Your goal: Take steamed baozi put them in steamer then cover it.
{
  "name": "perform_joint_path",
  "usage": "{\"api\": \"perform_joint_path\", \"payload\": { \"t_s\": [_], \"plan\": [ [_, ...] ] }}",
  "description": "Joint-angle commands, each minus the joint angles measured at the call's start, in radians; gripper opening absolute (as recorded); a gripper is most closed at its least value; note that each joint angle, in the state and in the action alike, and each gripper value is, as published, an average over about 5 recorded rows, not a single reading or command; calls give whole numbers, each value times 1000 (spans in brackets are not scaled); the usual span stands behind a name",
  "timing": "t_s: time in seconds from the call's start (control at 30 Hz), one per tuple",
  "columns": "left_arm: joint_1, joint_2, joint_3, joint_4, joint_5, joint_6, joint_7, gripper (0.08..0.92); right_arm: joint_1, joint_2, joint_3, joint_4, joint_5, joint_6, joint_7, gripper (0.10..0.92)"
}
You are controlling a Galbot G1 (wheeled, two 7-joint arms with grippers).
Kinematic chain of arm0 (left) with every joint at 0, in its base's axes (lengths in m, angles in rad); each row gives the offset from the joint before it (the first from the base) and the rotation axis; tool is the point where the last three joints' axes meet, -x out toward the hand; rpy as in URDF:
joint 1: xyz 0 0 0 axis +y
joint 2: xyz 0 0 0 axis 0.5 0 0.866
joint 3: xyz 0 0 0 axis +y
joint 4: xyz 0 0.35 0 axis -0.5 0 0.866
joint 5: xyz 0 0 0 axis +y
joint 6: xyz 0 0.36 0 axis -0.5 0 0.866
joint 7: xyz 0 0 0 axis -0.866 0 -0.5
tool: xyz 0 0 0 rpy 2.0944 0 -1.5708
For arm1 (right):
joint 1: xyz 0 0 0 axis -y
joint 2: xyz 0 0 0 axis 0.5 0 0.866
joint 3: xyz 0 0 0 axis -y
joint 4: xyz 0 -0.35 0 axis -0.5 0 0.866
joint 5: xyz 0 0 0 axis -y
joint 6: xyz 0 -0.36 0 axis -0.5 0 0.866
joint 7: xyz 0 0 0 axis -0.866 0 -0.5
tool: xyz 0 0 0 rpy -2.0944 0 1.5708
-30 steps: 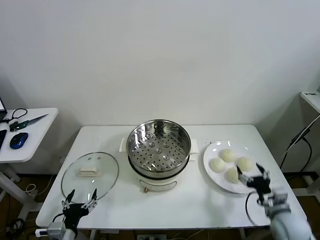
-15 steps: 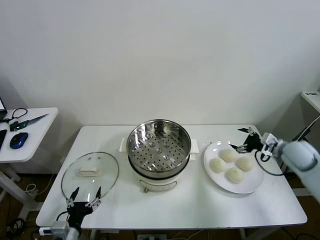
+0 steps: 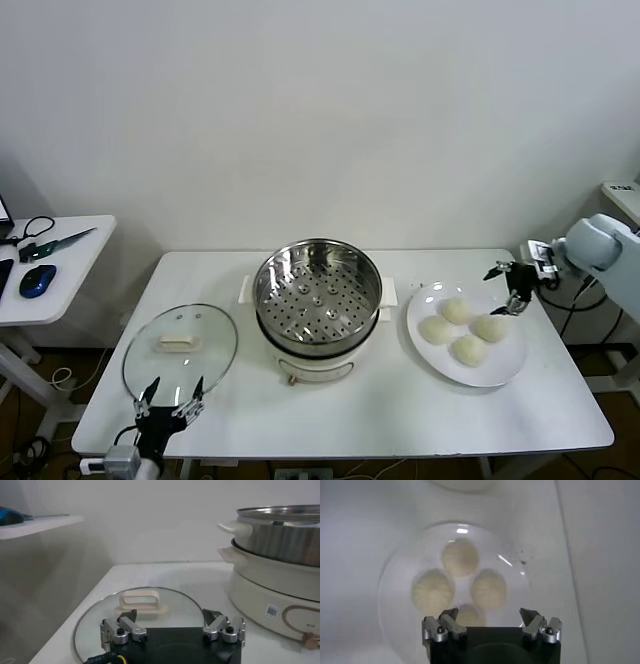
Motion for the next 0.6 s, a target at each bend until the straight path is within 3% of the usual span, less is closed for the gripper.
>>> {"api": "perform_joint_path", "payload": {
  "t_s": [0.03, 0.6],
  "plan": [
    [2, 0, 1, 0, 0, -3, 0, 823, 61, 178, -119, -190, -16, 17, -68, 823],
    [19, -9, 4, -3, 13, -8, -1, 823, -123, 352, 116, -428, -262, 67, 21, 823]
  ]
}}
